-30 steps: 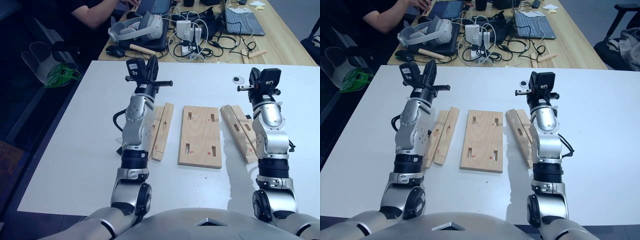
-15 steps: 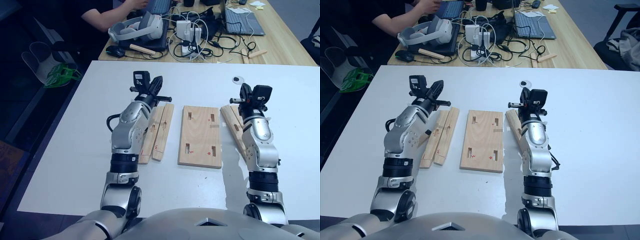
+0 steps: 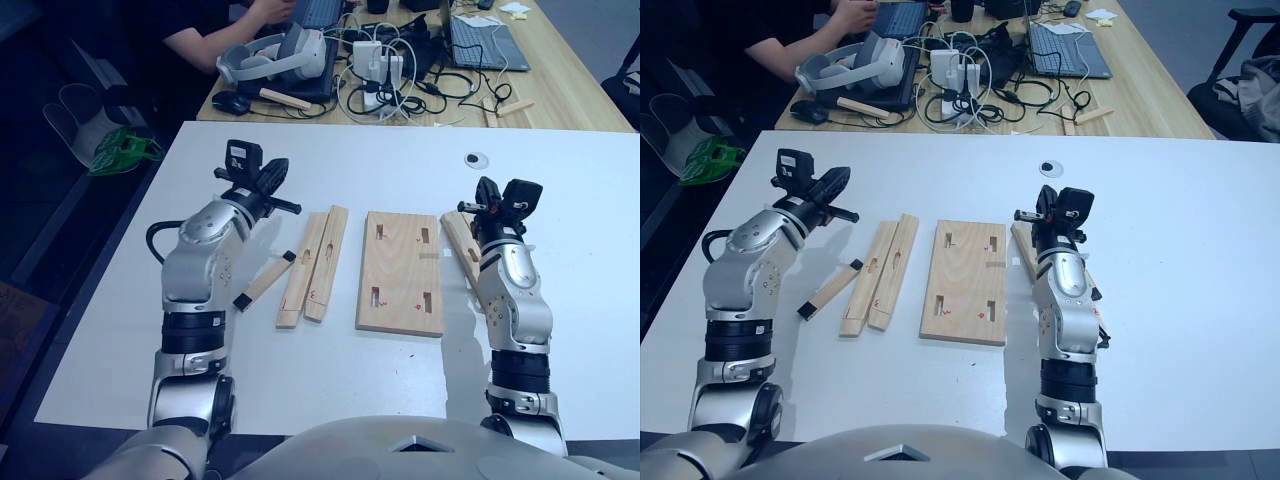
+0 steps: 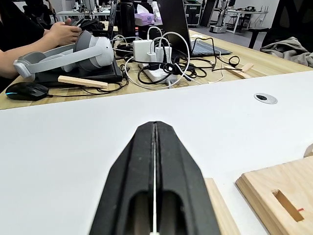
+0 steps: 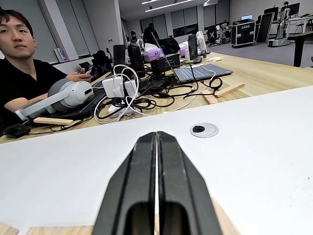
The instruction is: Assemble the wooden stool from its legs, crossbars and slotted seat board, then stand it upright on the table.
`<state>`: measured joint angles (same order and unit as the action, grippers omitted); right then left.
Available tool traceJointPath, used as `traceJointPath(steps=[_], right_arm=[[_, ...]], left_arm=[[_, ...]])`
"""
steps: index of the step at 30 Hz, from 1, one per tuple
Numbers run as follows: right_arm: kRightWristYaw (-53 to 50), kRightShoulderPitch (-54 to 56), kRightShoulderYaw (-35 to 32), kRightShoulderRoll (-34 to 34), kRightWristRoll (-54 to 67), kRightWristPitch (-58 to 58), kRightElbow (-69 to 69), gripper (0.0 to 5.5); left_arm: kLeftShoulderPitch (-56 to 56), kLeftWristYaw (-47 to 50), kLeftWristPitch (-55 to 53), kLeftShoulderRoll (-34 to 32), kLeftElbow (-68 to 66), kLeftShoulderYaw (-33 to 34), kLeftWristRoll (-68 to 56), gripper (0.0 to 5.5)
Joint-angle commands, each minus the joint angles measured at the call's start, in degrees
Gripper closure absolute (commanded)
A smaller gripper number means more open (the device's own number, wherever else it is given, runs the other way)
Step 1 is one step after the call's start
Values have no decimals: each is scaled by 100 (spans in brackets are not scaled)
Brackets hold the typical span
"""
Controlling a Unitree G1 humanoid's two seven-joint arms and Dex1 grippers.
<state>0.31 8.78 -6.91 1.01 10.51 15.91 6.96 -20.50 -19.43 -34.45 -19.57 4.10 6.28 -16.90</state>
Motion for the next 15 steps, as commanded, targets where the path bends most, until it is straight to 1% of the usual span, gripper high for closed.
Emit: traceJointPath(steps=[1,5,6,7,9,12,15], right_arm=[[-55,-97,-28,46,85,152,100,547],[-149,-232,-43,134,109,211,277,550],[-177,-258,-42,159,118,219,308,550],[-201,-280,-42,185,128,224,335,550],[-242,-328,-27,239,140,230,390,550],[-279,-381,10,289,151,243,449,550],[-301,-391,26,336,151,267,474,550]], left_arm=[[437,-400,-514,-520,476,-105,-44,550],[775,-1133,-1541,-1538,956,-76,-301,489],[850,-1427,-1735,-1895,1072,-156,-354,469],[935,-1689,-1868,-2252,1158,-243,-357,455],[1068,-2047,-1998,-2749,1226,-360,-322,429],[1150,-2264,-1999,-3048,1238,-446,-288,395],[1105,-2370,-2017,-3122,1259,-579,-274,345]])
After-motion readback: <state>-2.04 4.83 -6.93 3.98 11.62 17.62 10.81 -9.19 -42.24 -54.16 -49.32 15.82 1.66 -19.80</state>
